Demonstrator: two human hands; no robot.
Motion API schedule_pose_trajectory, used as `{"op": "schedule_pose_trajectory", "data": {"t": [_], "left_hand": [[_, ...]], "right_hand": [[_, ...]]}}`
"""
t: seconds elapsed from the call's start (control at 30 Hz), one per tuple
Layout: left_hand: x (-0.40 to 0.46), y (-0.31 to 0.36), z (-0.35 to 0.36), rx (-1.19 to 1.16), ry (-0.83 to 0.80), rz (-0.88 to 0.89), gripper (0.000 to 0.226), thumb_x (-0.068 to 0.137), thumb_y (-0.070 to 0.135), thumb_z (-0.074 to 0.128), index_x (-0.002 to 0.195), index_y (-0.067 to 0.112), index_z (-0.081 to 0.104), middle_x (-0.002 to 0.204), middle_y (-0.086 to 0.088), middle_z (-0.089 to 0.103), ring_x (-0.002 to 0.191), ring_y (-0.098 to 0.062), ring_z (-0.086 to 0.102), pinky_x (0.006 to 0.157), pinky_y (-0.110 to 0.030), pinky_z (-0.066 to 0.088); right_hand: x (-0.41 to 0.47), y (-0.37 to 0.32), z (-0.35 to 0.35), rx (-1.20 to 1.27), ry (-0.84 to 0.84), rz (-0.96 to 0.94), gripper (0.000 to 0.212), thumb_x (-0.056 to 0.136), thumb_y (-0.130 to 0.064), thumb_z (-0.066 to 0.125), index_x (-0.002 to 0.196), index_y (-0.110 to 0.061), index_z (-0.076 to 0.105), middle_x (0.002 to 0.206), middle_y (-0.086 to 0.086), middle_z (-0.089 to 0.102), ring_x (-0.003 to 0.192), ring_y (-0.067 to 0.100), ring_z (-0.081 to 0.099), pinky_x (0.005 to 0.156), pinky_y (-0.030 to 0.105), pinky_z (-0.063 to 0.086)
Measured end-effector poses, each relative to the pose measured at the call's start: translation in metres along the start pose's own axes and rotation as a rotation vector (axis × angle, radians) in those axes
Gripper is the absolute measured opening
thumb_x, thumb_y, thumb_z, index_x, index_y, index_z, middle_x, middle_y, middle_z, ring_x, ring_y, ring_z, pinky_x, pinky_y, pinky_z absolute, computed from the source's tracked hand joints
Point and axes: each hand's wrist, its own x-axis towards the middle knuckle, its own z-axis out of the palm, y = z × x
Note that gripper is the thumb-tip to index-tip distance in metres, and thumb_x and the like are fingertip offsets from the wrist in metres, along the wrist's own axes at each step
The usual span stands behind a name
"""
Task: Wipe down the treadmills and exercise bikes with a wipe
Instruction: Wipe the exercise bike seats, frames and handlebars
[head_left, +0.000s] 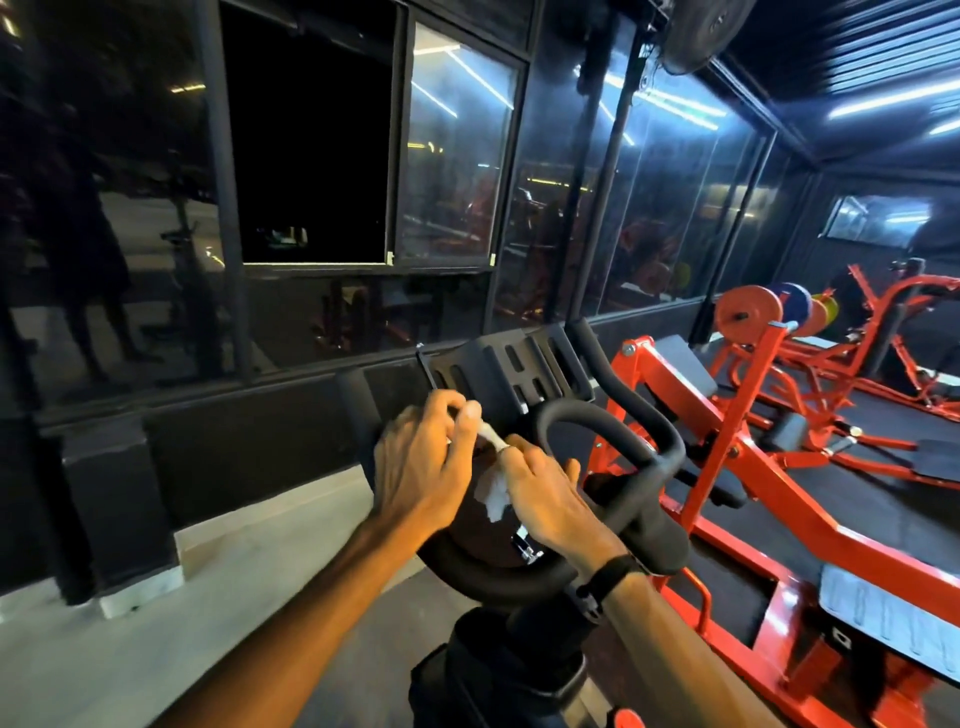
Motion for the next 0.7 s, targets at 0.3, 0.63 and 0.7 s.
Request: {"op": "schedule_pose_trajectory", "data": {"t": [0.3,0.63,0.7], "left_hand": [[0.027,-0.031,0.006,0.239,0.068,0.036,0.046,0.077,0.022,0.035,0.114,0.006,0.056,0.109,-0.015,0.061,0.112,-0.034,0.055,0.082,-0.045,0.053],[0.025,-0.030,0.004,0.169,0.083,0.030,0.054,0.078,0.024,0.030,0.124,0.005,0.050,0.114,-0.014,0.059,0.110,-0.033,0.057,0.080,-0.043,0.056],[0.024,-0.030,0.005,0.171,0.087,0.038,0.052,0.078,0.022,0.031,0.124,0.005,0.050,0.112,-0.014,0.059,0.107,-0.033,0.057,0.077,-0.042,0.055]], "right_hand": [[0.095,-0.020,-0.001,0.172,0.295,-0.108,0.022,0.082,-0.017,0.081,0.101,-0.008,0.074,0.096,0.006,0.073,0.089,0.016,0.067,0.079,0.031,0.054],[0.080,-0.009,0.023,-0.054,0.338,-0.489,0.025,0.087,0.000,0.068,0.067,-0.015,0.065,0.060,-0.022,0.048,0.058,-0.011,0.051,0.060,0.004,0.030],[0.066,0.000,0.020,-0.171,0.282,-0.492,0.022,0.084,0.001,0.068,0.069,-0.016,0.066,0.063,-0.018,0.054,0.060,-0.008,0.050,0.064,0.008,0.030]]}}
